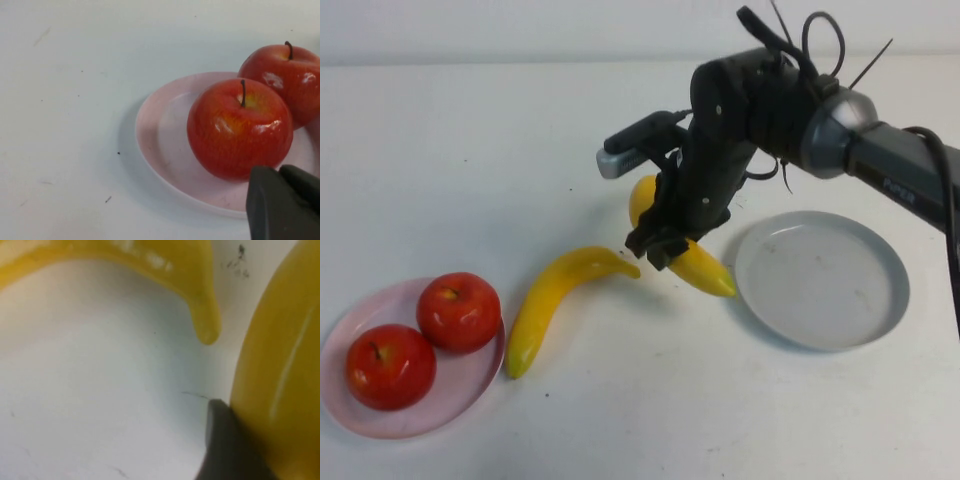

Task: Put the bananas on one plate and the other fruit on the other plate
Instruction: Put another type of fruit in the right plate

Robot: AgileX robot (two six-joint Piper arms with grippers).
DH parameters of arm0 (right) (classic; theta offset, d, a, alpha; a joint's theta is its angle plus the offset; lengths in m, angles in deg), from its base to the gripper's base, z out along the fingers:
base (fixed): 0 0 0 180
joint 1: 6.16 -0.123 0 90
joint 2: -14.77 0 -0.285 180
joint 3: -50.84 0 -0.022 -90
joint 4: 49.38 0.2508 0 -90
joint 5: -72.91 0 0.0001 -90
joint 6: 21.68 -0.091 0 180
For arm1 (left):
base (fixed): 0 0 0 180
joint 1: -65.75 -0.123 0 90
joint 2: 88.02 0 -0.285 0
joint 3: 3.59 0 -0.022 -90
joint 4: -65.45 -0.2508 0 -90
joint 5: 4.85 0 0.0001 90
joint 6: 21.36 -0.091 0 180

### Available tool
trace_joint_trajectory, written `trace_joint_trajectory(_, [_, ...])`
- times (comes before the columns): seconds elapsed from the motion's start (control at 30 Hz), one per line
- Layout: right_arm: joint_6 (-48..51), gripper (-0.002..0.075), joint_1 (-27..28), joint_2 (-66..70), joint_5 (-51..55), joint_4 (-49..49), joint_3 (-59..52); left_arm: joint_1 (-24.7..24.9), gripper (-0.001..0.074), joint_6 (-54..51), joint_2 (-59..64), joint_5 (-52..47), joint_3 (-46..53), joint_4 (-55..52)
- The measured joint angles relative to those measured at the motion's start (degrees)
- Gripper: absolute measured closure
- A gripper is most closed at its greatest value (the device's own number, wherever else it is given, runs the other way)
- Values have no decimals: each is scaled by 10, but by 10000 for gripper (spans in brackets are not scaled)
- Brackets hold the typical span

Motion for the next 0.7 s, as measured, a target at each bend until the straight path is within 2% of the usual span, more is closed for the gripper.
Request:
trace_joint_trajectory(0.17, [-78,421,0,-7,42,-39,79,0,731,0,0,0,0,0])
trace_joint_trajectory(0.37, [-126,421,13,-61,52,-80,69,0,731,0,0,0,0,0])
trace_joint_trajectory(0.47, [-146,421,36,-111,52,-82,16,0,731,0,0,0,0,0])
trace_joint_trajectory(0.7, [-166,421,110,-199,52,-90,-194,0,731,0,0,0,0,0])
